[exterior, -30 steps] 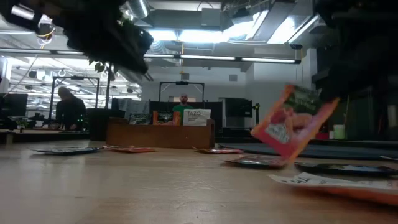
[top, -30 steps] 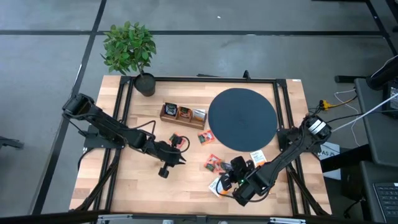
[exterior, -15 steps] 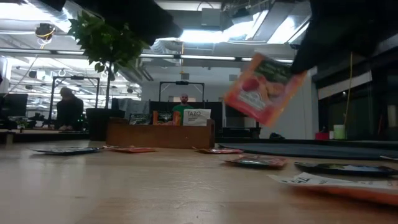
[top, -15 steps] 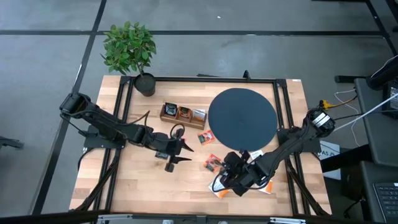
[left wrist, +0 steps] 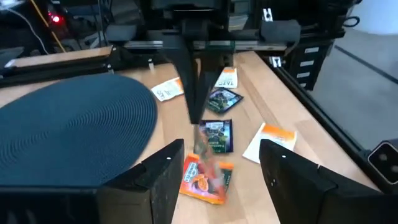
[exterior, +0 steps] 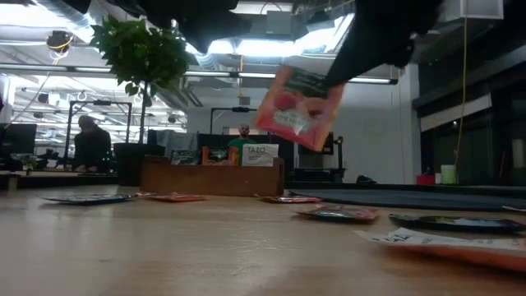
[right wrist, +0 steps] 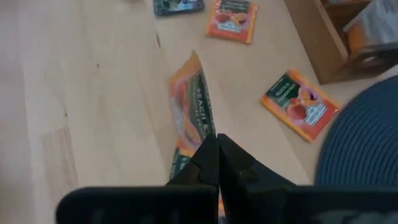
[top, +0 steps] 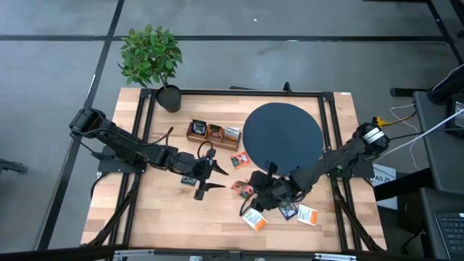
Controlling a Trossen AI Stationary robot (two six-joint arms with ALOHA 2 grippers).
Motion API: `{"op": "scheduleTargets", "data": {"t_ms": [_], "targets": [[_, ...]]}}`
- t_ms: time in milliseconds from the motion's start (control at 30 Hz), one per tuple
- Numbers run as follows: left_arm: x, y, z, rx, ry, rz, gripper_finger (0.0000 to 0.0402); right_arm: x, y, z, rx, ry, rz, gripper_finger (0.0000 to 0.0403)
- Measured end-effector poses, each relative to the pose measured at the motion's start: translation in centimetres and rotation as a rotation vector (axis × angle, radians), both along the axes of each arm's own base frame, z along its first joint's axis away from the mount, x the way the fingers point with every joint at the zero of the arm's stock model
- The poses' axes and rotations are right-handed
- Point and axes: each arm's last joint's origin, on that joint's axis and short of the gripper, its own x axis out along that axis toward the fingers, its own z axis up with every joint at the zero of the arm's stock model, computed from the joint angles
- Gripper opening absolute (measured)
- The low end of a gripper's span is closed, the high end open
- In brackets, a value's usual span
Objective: Pick & Place Tea
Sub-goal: Put the orange tea bag into the middle section of the wooden organizer
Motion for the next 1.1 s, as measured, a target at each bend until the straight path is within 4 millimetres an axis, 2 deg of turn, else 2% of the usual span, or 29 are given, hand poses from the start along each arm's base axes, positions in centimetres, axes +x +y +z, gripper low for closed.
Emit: {"op": "scheduleTargets", "data": {"t_ms": [300,567,1100], "targets": [[0.5,0.9,1.0,-0.024,0.161,0.082,0.0205,1.4,-1.2,1.4,-0.051,-0.01,0.081,0.0],[1.1,1.0,1.8,-0.039,0.17,0.064,0.0207,1.9,-1.1,2.7,-0.108,-0.037,0.124,0.0],[3.3,0.5,1.4,0.047,0.316,0.054,0.0205,2.3,-2.0,2.8,-0.116,-0.031,0.11,0.0]]}}
